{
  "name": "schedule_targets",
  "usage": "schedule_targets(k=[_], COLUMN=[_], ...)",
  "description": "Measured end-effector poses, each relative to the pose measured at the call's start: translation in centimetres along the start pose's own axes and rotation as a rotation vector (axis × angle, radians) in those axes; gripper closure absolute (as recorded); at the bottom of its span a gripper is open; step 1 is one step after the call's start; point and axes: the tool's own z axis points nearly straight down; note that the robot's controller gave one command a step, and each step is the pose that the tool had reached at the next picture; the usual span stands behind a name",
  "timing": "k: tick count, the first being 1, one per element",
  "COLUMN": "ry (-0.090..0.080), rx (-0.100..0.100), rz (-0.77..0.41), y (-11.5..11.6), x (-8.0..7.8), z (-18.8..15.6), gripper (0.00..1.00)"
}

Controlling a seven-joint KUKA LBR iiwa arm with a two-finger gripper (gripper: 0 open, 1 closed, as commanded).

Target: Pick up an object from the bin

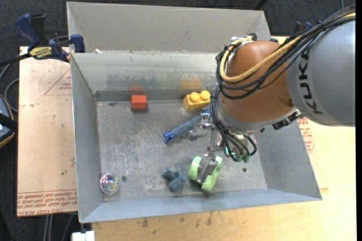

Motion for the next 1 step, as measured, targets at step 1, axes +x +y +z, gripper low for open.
schedule_targets(k=[1], ry=[-0.002], rx=[0.0], rz=[-0.148], y=[-0.42], x=[-2.21], z=[10.57], gripper=[0.0])
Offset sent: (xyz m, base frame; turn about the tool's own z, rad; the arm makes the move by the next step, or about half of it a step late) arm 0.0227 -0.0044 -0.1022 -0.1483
